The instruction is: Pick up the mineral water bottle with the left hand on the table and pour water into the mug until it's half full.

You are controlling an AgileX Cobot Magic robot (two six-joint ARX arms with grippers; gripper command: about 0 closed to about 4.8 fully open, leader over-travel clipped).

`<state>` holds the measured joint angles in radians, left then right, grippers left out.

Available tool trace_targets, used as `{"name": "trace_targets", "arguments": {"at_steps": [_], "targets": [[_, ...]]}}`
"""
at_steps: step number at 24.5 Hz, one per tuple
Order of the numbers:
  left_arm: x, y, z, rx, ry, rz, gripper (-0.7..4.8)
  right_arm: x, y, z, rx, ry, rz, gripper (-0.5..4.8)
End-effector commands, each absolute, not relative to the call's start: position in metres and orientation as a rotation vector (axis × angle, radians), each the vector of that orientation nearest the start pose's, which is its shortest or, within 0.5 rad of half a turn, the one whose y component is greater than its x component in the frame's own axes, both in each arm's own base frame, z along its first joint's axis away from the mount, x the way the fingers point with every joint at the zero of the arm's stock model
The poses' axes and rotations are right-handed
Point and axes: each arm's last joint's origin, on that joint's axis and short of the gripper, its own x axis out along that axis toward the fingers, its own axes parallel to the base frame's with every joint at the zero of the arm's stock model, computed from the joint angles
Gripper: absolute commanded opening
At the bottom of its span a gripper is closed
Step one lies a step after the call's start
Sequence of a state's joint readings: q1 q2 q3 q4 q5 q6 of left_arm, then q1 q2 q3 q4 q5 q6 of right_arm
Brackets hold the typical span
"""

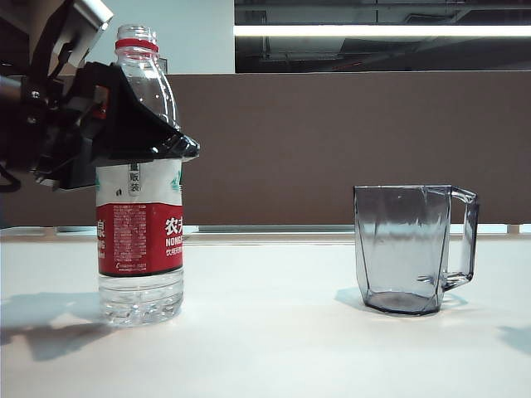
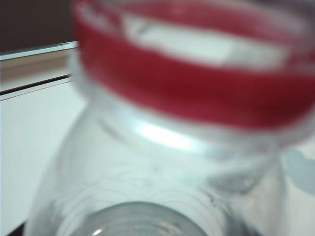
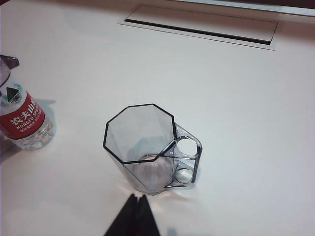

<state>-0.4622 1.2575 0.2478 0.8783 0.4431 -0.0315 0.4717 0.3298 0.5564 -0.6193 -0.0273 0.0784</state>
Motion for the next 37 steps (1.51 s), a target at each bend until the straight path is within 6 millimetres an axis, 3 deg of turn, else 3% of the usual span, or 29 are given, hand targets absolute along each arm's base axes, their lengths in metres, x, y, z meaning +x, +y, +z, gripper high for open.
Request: {"name": "trace_targets", "arguments": {"at_steps": [1,3,5,15,19,29,37], "targets": [[0.185,-0.106,0.169,-0.031,0.132,-0.907,4.05,0.075,0.039,0.27,-0.01,0.38,0.481,-0.01],[0.185,-0.106,0.169,-0.03,0.132,-0.907,3.06,0.075,0.039,0.27,-0.01,0.38,0.481,-0.01],[0.186,-0.106,0.169,-0.03,0.132,-0.903,2.66,0.075,0.039,0.27,-0.01,0.38,0.481,-0.01],[0.186,-0.106,0.169,-0.03,0.133,-0.902,2.68,0.075,0.039,0.27,-0.01,0.38,0.481,-0.01],[0.188,-0.105,0.169,-0.027,0.132,-0.82,2.68,0.075,0.039,0.27,-0.01,0.38,0.481,-0.01],[0.223,-0.12,0.22,-0.023,0.135,-0.747,2.68,0.075,0.039,0.27,-0.01,0.38,0.481,-0.01],[0.224,-0.121,0.226,-0.032,0.098,-0.751,2.68,0.075,0.039,0.27,-0.01,0.38,0.481,-0.01]]}}
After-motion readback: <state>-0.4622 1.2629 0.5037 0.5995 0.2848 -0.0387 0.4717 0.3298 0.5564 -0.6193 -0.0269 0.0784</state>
